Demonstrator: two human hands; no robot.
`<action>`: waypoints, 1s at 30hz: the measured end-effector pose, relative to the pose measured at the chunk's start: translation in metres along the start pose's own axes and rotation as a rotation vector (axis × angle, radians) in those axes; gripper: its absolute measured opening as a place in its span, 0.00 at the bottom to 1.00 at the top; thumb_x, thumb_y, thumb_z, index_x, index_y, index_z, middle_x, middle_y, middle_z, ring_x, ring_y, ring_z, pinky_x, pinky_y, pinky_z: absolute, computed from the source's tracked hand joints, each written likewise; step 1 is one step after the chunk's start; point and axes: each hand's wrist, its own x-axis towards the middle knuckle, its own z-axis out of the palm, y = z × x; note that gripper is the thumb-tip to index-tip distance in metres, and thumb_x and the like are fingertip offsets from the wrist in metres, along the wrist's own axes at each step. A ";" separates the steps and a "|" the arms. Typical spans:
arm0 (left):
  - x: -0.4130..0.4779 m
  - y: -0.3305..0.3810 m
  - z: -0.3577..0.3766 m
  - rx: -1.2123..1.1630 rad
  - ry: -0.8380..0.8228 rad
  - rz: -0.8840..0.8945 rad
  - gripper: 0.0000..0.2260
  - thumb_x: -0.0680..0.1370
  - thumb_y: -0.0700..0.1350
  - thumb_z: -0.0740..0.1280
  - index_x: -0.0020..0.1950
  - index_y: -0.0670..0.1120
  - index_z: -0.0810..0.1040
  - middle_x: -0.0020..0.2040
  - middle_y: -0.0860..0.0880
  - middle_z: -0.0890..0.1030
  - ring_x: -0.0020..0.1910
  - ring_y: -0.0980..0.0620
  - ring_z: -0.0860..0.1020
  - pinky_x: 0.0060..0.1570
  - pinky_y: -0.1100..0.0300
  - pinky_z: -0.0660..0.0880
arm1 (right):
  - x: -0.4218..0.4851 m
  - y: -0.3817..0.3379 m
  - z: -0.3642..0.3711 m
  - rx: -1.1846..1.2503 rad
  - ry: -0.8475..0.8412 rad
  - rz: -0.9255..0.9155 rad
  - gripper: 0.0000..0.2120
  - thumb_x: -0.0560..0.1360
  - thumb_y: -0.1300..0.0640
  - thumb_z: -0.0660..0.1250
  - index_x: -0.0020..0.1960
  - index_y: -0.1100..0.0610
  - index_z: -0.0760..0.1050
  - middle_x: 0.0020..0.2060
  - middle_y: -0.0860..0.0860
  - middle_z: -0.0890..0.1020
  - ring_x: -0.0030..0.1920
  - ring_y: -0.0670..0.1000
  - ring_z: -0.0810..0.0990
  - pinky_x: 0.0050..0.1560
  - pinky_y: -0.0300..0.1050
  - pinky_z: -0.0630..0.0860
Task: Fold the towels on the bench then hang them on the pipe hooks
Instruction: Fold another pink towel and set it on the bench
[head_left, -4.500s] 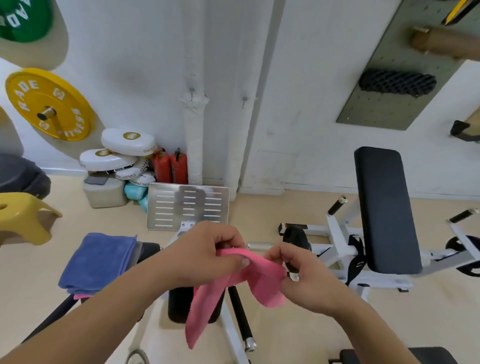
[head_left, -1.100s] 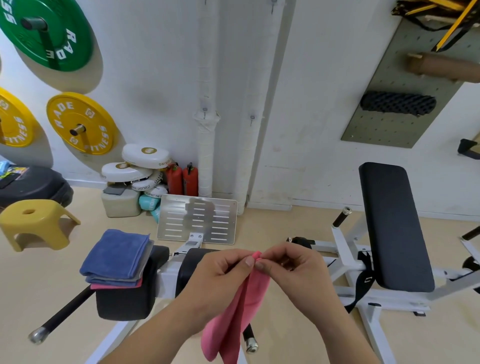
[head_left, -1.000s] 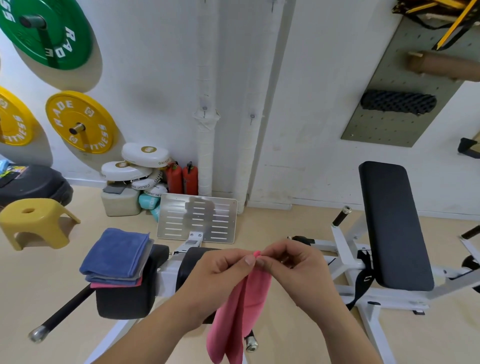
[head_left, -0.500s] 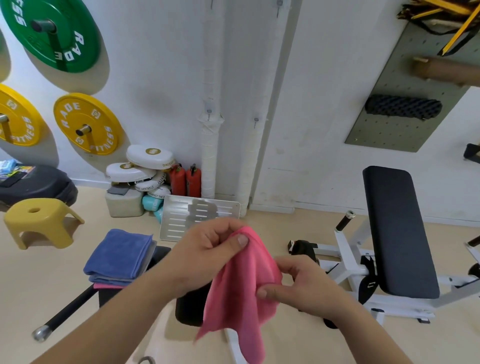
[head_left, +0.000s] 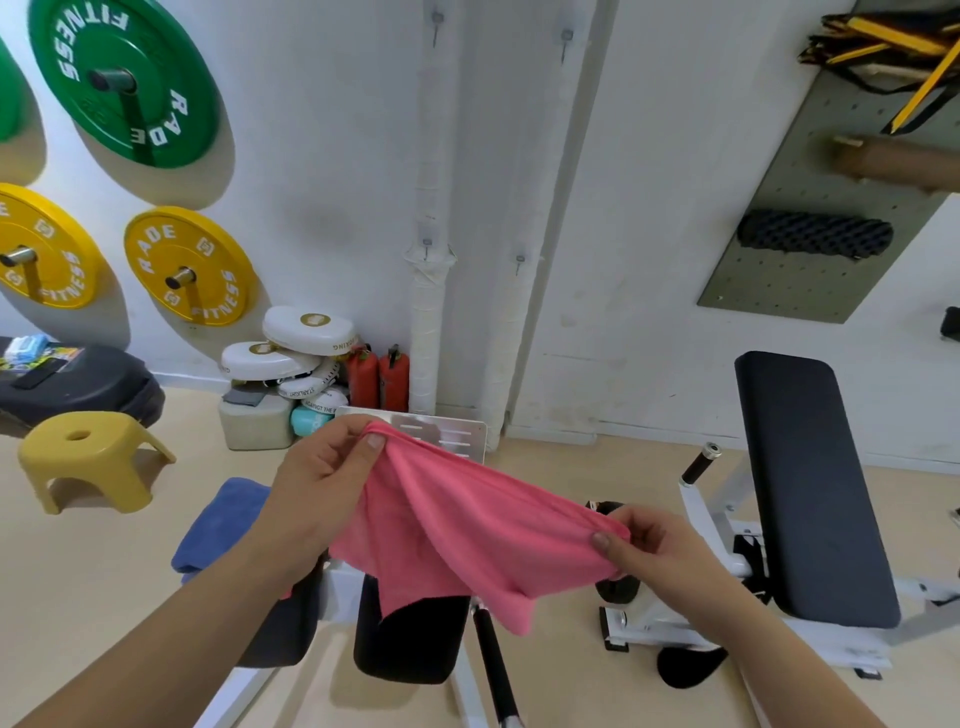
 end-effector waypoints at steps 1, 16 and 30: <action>0.003 -0.004 -0.001 -0.003 0.018 -0.010 0.08 0.83 0.43 0.66 0.53 0.53 0.84 0.47 0.63 0.84 0.44 0.71 0.79 0.43 0.76 0.73 | 0.002 0.001 0.001 0.025 0.036 0.006 0.16 0.68 0.41 0.78 0.44 0.54 0.84 0.42 0.66 0.83 0.38 0.56 0.82 0.48 0.67 0.78; 0.060 -0.053 -0.030 0.030 -0.045 -0.102 0.07 0.81 0.40 0.68 0.48 0.51 0.84 0.44 0.50 0.86 0.40 0.57 0.81 0.40 0.64 0.79 | 0.050 -0.035 0.027 0.168 0.128 -0.082 0.11 0.72 0.69 0.75 0.48 0.54 0.86 0.42 0.57 0.86 0.42 0.59 0.82 0.43 0.47 0.82; 0.171 -0.068 -0.093 0.220 -0.557 -0.010 0.06 0.81 0.40 0.68 0.52 0.53 0.80 0.44 0.46 0.80 0.38 0.41 0.82 0.38 0.46 0.85 | 0.140 -0.088 0.045 -0.209 0.149 0.107 0.03 0.73 0.66 0.75 0.45 0.63 0.81 0.37 0.59 0.86 0.39 0.60 0.85 0.43 0.45 0.85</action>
